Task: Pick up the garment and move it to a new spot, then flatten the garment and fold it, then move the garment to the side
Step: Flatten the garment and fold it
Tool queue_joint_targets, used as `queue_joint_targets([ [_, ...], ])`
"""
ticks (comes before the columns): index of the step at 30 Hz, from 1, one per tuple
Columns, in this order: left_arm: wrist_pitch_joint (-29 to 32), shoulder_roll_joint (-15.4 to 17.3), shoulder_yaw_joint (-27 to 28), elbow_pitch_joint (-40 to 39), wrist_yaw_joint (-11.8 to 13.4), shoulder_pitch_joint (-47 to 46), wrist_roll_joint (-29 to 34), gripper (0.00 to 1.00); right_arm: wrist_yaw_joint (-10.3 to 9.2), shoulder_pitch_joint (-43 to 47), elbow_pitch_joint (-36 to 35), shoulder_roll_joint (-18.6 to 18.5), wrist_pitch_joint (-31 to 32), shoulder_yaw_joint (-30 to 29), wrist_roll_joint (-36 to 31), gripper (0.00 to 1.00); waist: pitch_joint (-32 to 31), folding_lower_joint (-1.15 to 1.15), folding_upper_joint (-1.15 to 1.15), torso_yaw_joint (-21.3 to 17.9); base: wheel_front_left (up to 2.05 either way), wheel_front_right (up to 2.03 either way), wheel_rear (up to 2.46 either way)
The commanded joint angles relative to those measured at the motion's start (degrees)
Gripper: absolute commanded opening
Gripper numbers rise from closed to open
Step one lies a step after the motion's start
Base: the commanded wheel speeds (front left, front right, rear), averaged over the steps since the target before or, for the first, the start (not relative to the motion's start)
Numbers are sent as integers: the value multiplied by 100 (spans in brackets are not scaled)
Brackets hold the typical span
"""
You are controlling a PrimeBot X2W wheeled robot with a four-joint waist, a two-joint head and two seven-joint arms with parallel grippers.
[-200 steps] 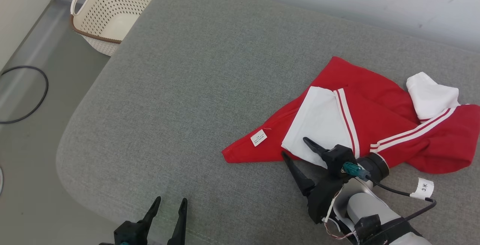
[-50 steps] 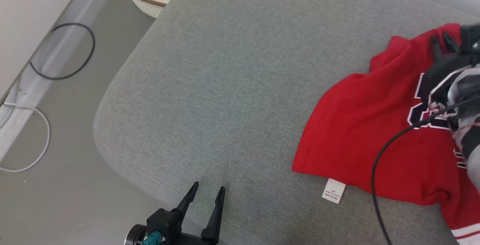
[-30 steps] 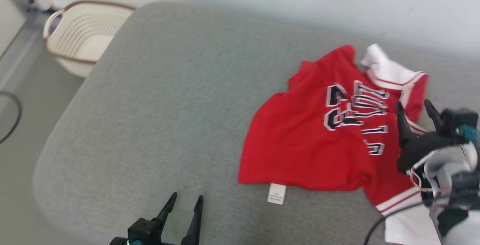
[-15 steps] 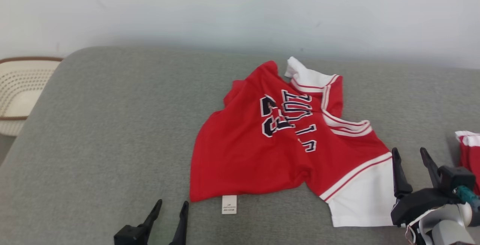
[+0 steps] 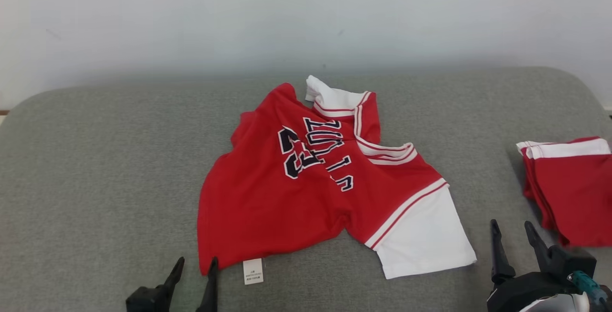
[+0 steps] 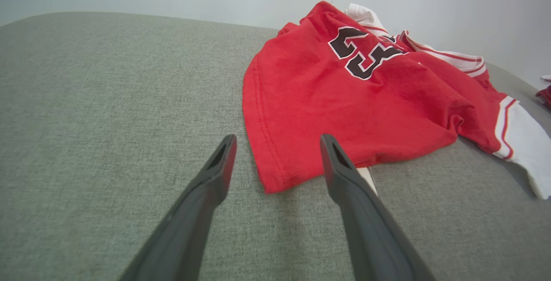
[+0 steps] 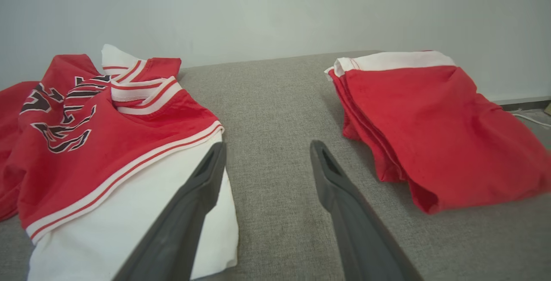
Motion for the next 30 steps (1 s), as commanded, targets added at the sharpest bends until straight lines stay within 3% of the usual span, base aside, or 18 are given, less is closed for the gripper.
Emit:
queue_joint_targets([
  [1, -8, 9, 68, 80, -18, -105, -35, 100, -2, 41, -37, 9, -3, -11, -43, 100, 121, 1, 0, -194, 0, 0, 0],
  [9, -7, 8, 201, 808, -129, -494, -157, 100, -2, -125, -81, -72, -3, -25, 46, 100, 345, 1, 0, -508, 0, 0, 0],
  [15, -7, 9, 265, 1074, -36, -635, -174, 99, -2, -121, -84, -84, -4, -39, 64, 100, 419, 1, 0, -585, 0, 0, 0],
  [16, -5, 7, 272, 1096, -21, -653, -170, 93, -2, -127, -87, -83, -4, -40, 65, 100, 426, 1, 0, -590, 0, 0, 0],
  [17, -5, 7, 270, 1113, -4, -648, -138, 61, -2, -127, -93, -82, -4, -47, 63, 100, 429, 1, 0, -593, 0, 0, 0],
  [18, -5, 6, 269, 1128, -12, -634, -112, 46, -2, -123, -97, -81, -4, -57, 55, 100, 432, 1, 0, -591, 0, 0, 0],
  [19, -4, 5, 269, 1138, 6, -627, -69, 15, -2, -116, -101, -78, -4, -66, 49, 100, 433, 1, 0, -586, 0, 0, 0],
  [20, -3, 5, 276, 1132, 35, -618, -52, 0, -2, -106, -103, -75, -4, -75, 40, 100, 431, 1, 0, -579, 0, 0, 0],
  [30, -2, 19, 476, 1210, 153, -602, 305, 0, -2, -157, -45, -71, -4, -83, 78, 100, 433, 1, 0, -461, 0, 0, 0],
])
